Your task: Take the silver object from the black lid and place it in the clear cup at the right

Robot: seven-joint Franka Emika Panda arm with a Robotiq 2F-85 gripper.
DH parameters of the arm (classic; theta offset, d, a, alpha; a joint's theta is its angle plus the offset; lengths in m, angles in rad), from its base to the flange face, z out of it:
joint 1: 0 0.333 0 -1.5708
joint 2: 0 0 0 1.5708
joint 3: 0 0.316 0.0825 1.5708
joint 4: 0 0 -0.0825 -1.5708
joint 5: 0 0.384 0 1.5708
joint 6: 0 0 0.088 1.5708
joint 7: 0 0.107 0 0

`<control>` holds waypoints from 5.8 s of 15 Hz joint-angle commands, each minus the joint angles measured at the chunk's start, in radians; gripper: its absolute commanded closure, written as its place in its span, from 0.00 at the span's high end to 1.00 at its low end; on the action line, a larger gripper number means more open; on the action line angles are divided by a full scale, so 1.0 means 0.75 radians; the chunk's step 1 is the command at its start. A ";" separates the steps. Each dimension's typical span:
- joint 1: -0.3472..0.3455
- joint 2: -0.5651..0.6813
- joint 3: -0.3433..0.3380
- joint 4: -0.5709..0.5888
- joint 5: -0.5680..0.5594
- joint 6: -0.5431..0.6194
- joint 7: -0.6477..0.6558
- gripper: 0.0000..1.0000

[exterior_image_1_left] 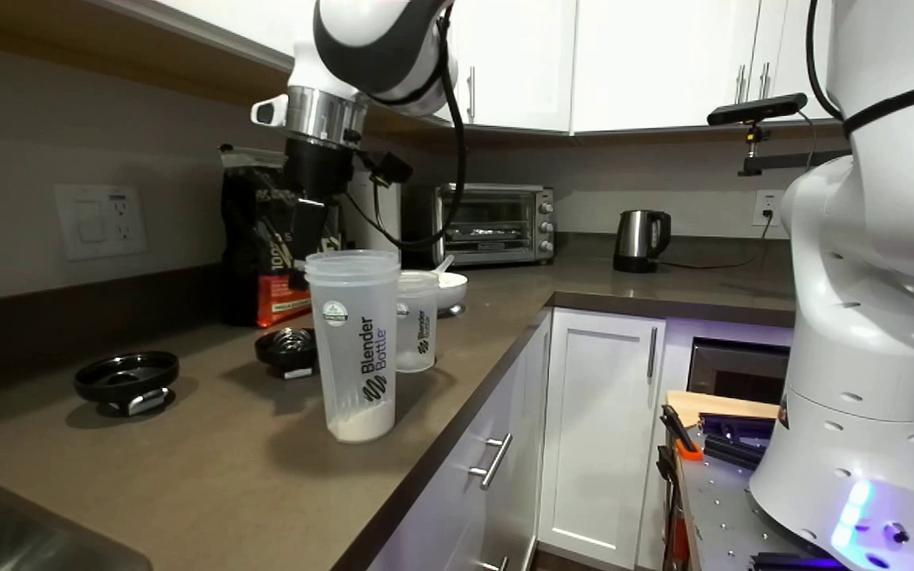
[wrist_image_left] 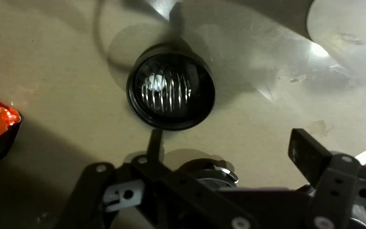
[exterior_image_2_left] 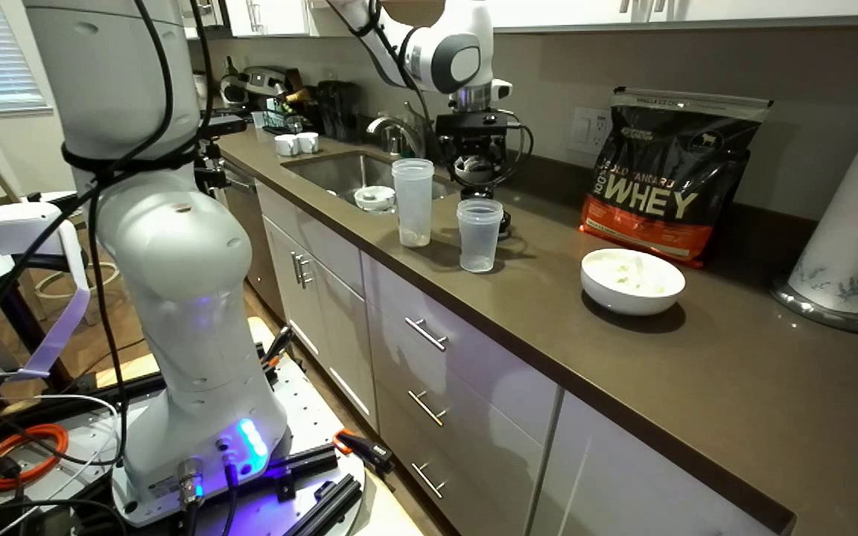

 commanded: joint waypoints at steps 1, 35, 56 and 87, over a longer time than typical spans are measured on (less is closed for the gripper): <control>-0.045 0.100 0.039 0.095 -0.048 0.013 -0.031 1.00; -0.083 0.233 0.067 0.133 -0.246 0.029 0.030 0.91; -0.079 0.197 0.076 0.145 -0.450 0.022 -0.029 1.00; -0.139 0.303 0.125 0.170 -0.370 0.109 -0.077 0.66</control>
